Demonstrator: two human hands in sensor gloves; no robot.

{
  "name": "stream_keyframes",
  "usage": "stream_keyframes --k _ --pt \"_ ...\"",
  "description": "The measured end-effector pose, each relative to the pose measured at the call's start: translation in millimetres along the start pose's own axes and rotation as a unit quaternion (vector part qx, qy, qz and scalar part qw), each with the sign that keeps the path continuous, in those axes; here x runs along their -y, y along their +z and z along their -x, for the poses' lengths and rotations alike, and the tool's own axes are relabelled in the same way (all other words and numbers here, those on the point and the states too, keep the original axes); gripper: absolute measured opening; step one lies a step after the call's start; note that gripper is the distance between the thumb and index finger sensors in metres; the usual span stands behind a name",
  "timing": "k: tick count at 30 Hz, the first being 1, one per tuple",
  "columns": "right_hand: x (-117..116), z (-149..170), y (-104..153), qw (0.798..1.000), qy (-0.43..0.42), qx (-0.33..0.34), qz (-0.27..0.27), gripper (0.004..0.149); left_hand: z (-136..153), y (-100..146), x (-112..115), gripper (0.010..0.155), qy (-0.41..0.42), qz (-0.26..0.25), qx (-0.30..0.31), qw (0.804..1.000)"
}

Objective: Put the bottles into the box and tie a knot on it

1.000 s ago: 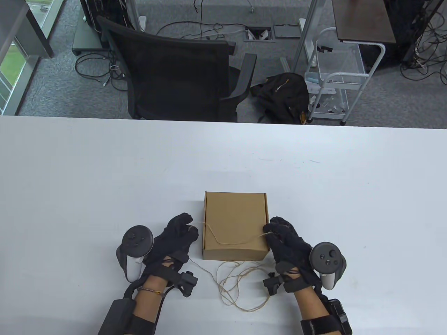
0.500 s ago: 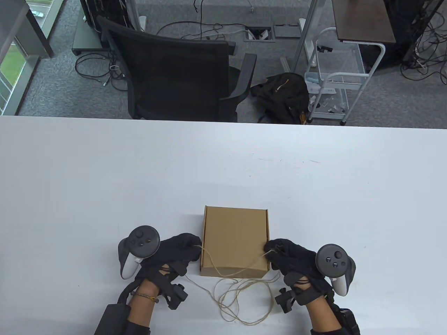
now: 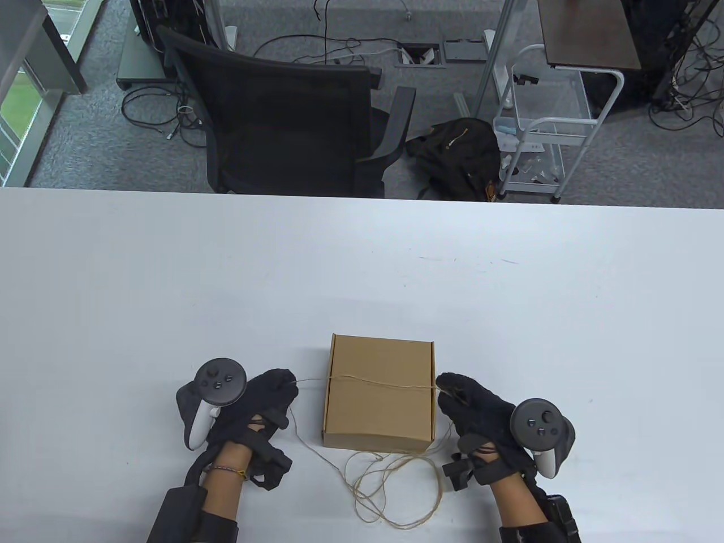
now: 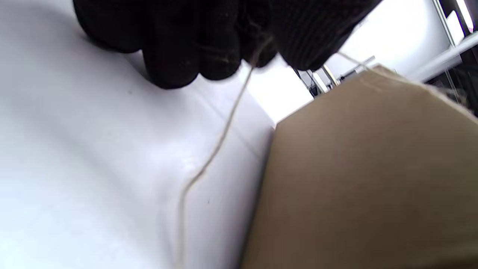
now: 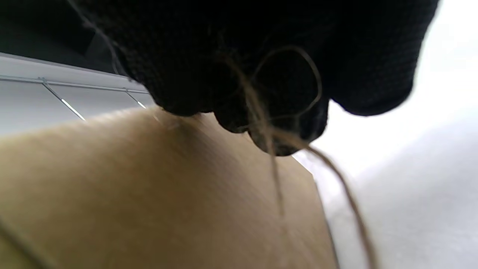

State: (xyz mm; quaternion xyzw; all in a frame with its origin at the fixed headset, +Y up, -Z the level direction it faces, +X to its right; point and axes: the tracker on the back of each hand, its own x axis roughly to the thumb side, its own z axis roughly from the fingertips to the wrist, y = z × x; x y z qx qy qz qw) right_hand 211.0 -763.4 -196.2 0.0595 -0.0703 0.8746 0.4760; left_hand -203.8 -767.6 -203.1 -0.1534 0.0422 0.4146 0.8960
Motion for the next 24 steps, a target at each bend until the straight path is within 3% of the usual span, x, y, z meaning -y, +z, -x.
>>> stream_keyframes --k 3,6,12,16,21,24 --pt "0 0 0 1.000 -0.004 0.001 0.001 0.044 -7 2 -2 0.088 0.097 -0.020 0.075 0.992" --pt "1 0 0 1.000 -0.012 0.002 0.004 0.043 -7 3 -5 0.097 0.143 0.006 0.102 0.984" --pt "-1 -2 1 1.000 -0.010 0.006 0.005 0.043 -18 1 18 0.099 0.151 0.070 0.158 0.973" --pt "-1 -2 2 1.000 -0.010 0.005 0.002 0.043 -33 5 26 0.090 0.071 0.011 0.133 0.988" --pt "-2 -3 1 1.000 -0.027 -0.003 -0.013 0.042 -41 16 20 0.067 0.029 -0.061 0.119 0.991" --pt "2 -4 2 1.000 -0.018 -0.001 -0.003 0.043 -42 19 14 0.056 0.032 -0.075 0.134 0.988"
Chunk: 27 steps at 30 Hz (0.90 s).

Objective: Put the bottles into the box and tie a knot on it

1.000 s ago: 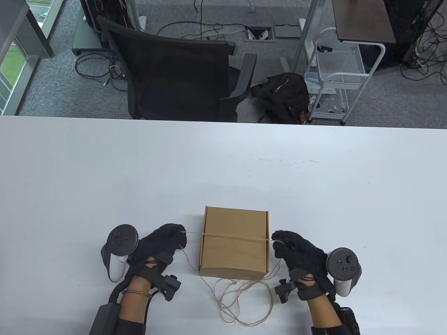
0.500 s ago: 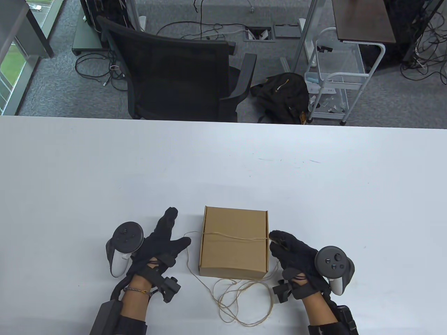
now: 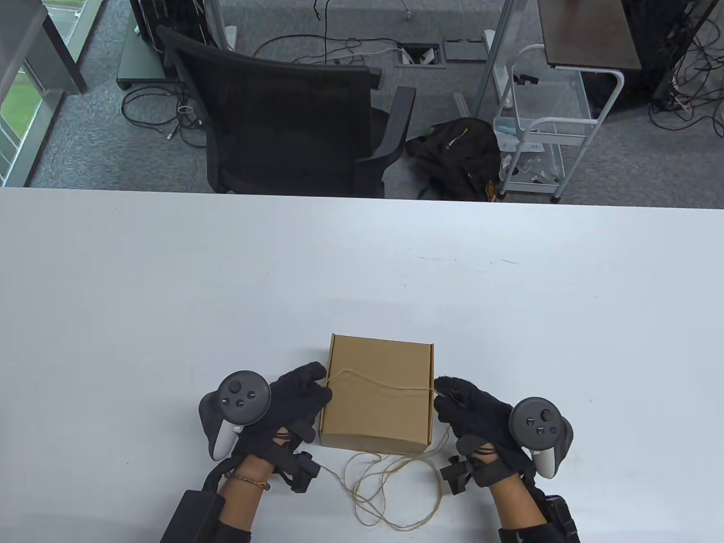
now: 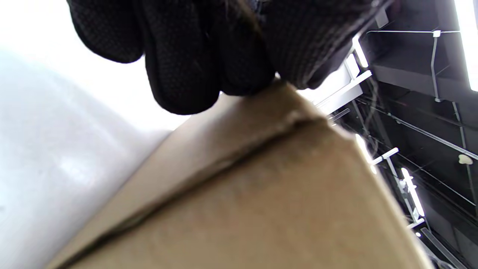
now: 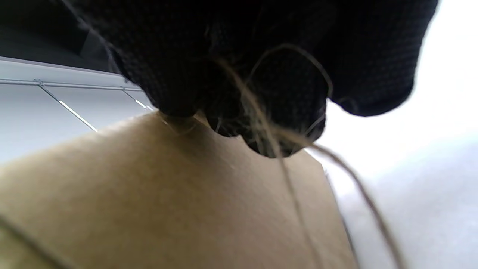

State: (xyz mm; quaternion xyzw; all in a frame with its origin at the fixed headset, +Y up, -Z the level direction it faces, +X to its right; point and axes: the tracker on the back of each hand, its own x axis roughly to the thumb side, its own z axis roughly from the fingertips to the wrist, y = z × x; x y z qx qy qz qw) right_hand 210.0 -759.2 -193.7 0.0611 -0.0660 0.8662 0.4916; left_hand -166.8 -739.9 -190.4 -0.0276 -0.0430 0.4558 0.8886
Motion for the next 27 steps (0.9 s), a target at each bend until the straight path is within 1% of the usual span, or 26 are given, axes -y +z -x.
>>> stream_keyframes --k 3,4,6,8,11,13,14,16,18,20,23,24,25,27 --pt "4 -4 1 1.000 -0.001 0.011 0.017 0.042 1 1 -6 0.049 -0.021 -0.032 0.011 0.999" --pt "5 -6 2 0.999 0.007 0.022 0.033 0.041 3 1 -8 0.046 -0.030 -0.046 0.008 0.998" --pt "6 -8 2 0.998 0.032 0.039 0.049 0.041 6 0 -9 0.045 -0.049 -0.051 0.017 0.997" --pt "2 -9 2 0.994 0.073 0.059 0.051 0.041 8 -1 -7 0.045 -0.071 -0.059 0.027 0.995" --pt "-4 -9 0 0.989 0.123 0.070 0.034 0.041 7 -2 -4 0.047 -0.121 -0.064 0.056 0.989" --pt "-11 -8 -1 0.983 0.170 0.070 0.012 0.041 6 -3 2 0.048 -0.168 -0.047 0.067 0.982" --pt "-13 -7 -1 0.981 0.181 0.069 0.005 0.039 6 -3 4 0.048 -0.176 -0.040 0.073 0.981" --pt "-18 -7 -2 0.978 0.193 0.075 -0.010 0.039 6 -3 12 0.049 -0.180 -0.018 0.085 0.980" --pt "-19 -6 -2 0.976 0.208 0.064 -0.024 0.039 6 -3 13 0.048 -0.180 -0.011 0.091 0.979" --pt "-21 -6 -2 0.972 0.219 0.079 -0.029 0.039 7 -3 14 0.048 -0.179 -0.001 0.094 0.979" --pt "-28 -5 -2 0.967 0.240 0.070 -0.057 0.040 10 -3 18 0.047 -0.212 0.025 0.099 0.972" --pt "-29 -4 -2 0.965 0.246 0.071 -0.060 0.039 11 -2 19 0.047 -0.217 0.023 0.098 0.971" --pt "-32 -3 -3 0.961 0.256 0.068 -0.076 0.039 12 -3 21 0.047 -0.225 0.024 0.096 0.969" --pt "-38 -1 -6 0.954 0.275 0.053 -0.111 0.039 14 -2 25 0.047 -0.228 0.051 0.084 0.969"
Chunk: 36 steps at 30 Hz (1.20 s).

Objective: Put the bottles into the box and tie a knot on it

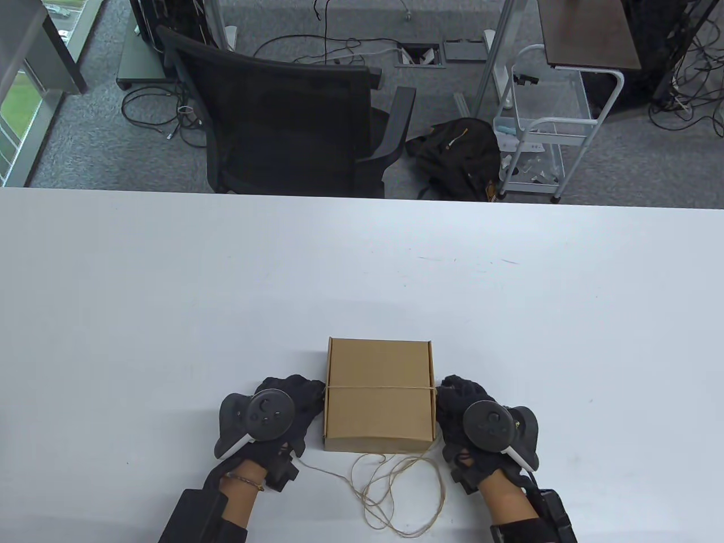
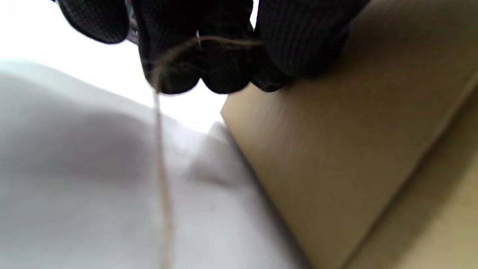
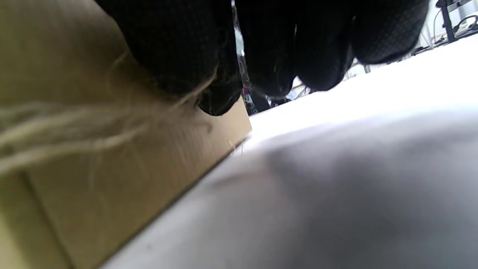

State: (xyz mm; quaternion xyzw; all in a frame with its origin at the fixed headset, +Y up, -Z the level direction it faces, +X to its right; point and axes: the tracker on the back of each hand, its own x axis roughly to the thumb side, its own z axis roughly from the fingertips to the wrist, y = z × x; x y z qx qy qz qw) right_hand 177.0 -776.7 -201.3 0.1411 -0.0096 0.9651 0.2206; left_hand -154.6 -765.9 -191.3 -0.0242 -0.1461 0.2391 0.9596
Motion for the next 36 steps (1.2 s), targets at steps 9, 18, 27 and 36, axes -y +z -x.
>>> stream_keyframes --k 9,18,27,36 --pt "-9 -2 -1 0.996 -0.015 -0.013 -0.083 0.040 -6 -3 19 0.047 -0.040 0.101 -0.005 0.994" --pt "14 22 10 0.925 -0.374 -0.062 -0.005 0.040 4 5 -8 0.047 0.269 0.021 0.013 0.963" --pt "33 10 18 0.914 -0.397 -0.079 0.030 0.041 -4 16 -31 0.048 0.324 -0.029 -0.032 0.945" --pt "8 22 9 0.884 -0.449 -0.127 -0.040 0.040 8 6 -22 0.049 0.374 0.001 -0.121 0.920"
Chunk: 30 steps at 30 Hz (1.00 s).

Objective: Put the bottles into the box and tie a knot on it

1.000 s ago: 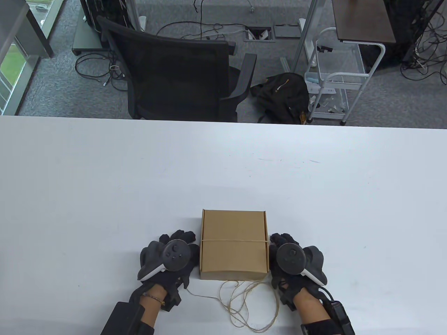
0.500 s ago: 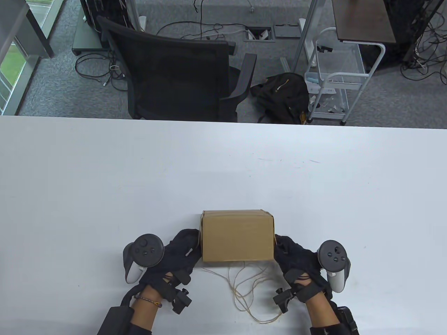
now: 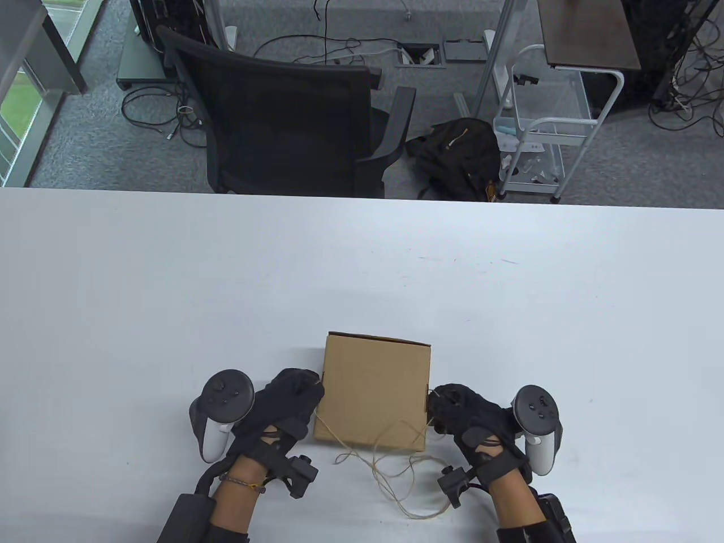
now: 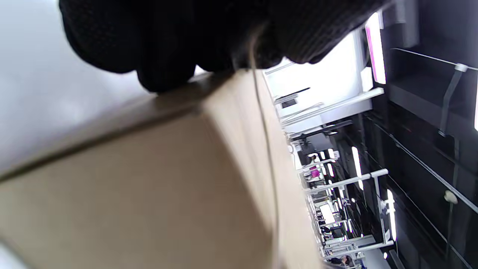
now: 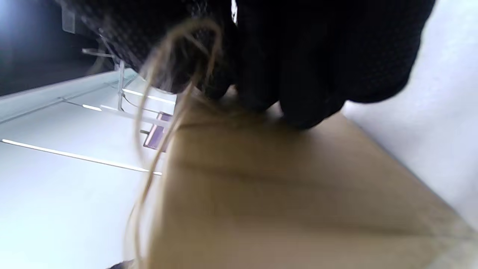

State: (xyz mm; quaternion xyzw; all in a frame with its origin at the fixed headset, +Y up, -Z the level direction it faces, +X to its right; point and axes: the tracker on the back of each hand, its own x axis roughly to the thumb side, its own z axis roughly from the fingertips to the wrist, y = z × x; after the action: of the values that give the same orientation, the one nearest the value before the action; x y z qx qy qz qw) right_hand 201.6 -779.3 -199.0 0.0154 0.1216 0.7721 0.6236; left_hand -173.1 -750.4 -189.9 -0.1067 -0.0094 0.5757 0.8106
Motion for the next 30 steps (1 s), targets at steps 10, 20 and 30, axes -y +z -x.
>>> stream_keyframes --k 10,20,30 --pt "16 5 3 0.985 -0.115 -0.063 -0.111 0.040 4 4 -4 0.050 0.106 0.031 0.016 0.994" --pt "-14 -73 37 0.909 0.367 0.196 0.006 0.037 -40 17 35 0.049 -0.342 -0.076 0.134 0.927" --pt "-30 -64 13 0.861 0.402 0.309 0.036 0.039 -33 -2 38 0.050 -0.378 -0.031 0.196 0.904"
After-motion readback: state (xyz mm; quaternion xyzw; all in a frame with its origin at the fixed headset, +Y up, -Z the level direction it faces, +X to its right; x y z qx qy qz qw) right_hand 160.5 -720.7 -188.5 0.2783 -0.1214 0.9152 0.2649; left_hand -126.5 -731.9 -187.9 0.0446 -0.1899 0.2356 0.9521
